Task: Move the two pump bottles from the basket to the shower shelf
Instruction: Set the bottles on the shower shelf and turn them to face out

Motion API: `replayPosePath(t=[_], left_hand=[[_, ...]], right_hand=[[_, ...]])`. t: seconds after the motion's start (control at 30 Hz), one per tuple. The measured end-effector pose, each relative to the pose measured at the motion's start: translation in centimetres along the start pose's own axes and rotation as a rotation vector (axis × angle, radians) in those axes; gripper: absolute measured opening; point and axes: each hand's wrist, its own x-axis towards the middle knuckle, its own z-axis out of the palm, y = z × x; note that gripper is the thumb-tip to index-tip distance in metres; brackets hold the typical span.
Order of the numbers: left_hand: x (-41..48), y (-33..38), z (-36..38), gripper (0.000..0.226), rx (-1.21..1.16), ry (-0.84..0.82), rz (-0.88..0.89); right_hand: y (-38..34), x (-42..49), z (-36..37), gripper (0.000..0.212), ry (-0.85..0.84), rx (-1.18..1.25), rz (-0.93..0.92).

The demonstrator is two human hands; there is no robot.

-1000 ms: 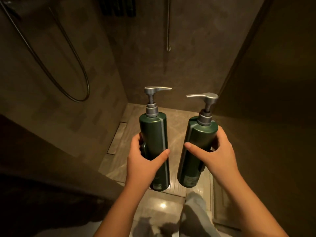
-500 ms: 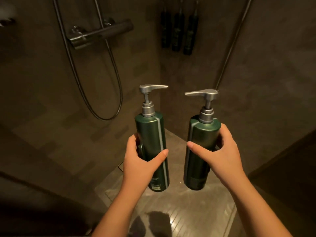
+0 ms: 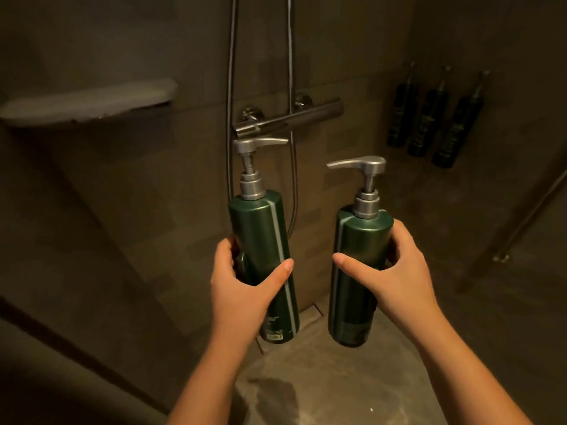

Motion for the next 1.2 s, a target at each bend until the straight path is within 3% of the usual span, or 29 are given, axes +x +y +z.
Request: replayPosePath(t=[0.27, 0.5, 0.6, 1.07, 1.2], left_hand=[[7.8, 0.4, -3.9, 0.061, -0.012, 0.224, 0.058], [12.8, 2.0, -7.8, 0.051, 0.074, 0.415, 0.146], [14.6, 2.9, -9.1, 0.062, 0.096, 0.477, 0.165], [22.8, 9.9, -13.0, 0.052, 0.230, 0.655, 0.384], [25.2, 11.4, -13.5, 0.061, 0.259, 0.680, 0.398]], right_hand=[[-2.9, 9.4, 7.3, 0.052, -0.171, 0.048, -0.173], [-6.5, 14.6, 13.1, 0.057, -0.251, 0.148, -0.278], [-8.2, 16.6, 14.7, 0.052, -0.271, 0.185, -0.317], [-17.3, 26.3, 19.3, 0.045, -0.389, 0.356, -0.497], [-19.8, 28.8, 20.1, 0.047, -0.413, 0.407, -0.515]])
